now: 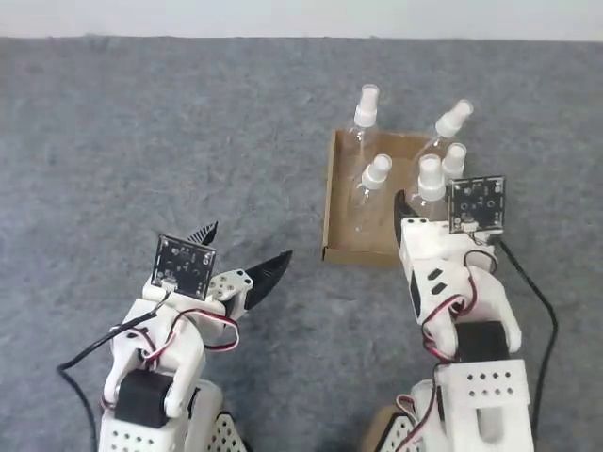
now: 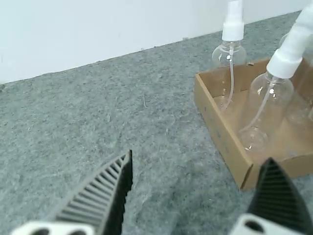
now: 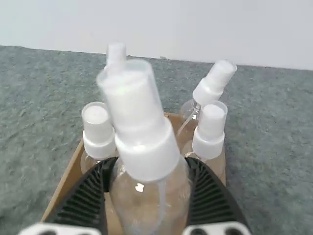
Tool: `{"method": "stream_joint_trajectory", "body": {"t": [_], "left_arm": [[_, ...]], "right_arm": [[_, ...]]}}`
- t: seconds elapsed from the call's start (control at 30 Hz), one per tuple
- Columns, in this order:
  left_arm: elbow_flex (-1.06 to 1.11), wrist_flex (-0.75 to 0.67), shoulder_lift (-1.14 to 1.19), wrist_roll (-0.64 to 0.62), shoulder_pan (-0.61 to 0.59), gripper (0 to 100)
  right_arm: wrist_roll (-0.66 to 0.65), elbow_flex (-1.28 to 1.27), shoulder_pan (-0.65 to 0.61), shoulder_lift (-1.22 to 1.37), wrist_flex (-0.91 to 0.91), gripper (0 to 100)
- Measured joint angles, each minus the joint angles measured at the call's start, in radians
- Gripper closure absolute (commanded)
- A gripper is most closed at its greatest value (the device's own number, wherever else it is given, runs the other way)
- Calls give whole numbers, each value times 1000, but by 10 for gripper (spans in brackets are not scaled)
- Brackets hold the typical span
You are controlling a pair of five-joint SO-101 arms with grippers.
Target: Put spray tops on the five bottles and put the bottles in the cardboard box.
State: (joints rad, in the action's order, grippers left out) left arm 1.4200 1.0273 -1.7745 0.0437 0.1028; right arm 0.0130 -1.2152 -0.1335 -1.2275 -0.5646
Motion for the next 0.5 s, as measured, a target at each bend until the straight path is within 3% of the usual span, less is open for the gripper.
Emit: {"method": "stream_joint_trajectory", "body": {"t": [0.23, 0.5], "left_arm": [[0, 0, 0, 0, 0, 629], [0, 0, 0, 0, 0, 629]], "right_arm": [[5, -43, 0, 9, 121, 993], [5, -44, 9, 199, 222, 993]]}}
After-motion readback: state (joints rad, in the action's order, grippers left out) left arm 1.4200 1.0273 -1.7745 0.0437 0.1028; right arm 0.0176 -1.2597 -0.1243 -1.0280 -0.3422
